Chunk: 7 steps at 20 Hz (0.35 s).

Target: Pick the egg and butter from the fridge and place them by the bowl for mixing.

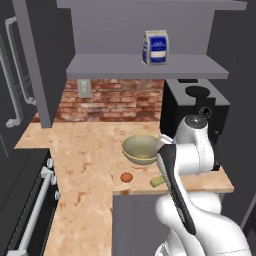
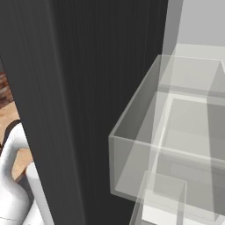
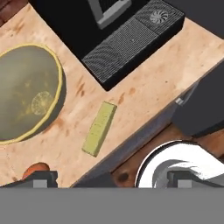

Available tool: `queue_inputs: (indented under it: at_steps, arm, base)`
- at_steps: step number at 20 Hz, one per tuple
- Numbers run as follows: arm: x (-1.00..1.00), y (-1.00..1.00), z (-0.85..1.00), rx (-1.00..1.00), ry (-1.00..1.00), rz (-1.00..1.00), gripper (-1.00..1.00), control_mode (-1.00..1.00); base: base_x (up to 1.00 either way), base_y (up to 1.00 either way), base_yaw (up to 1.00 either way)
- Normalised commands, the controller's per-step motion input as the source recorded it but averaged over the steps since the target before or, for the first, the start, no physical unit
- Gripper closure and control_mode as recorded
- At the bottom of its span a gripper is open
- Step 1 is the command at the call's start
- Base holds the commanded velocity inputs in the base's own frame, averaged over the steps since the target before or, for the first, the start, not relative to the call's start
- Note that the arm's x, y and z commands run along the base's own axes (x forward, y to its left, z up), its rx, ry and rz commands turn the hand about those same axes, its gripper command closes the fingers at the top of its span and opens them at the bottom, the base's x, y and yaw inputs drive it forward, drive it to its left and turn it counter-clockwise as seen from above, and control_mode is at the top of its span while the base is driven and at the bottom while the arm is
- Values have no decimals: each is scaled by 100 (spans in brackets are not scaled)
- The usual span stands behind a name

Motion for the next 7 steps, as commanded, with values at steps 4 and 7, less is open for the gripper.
queue_inputs:
  at_steps: [4, 7]
  arm:
    - [-54, 8, 50, -19, -22, 41, -100, -100]
    - [-56, 8, 50, -15, -20, 37, -100, -100]
  base:
    - [0, 0, 0]
    - [0, 0, 0]
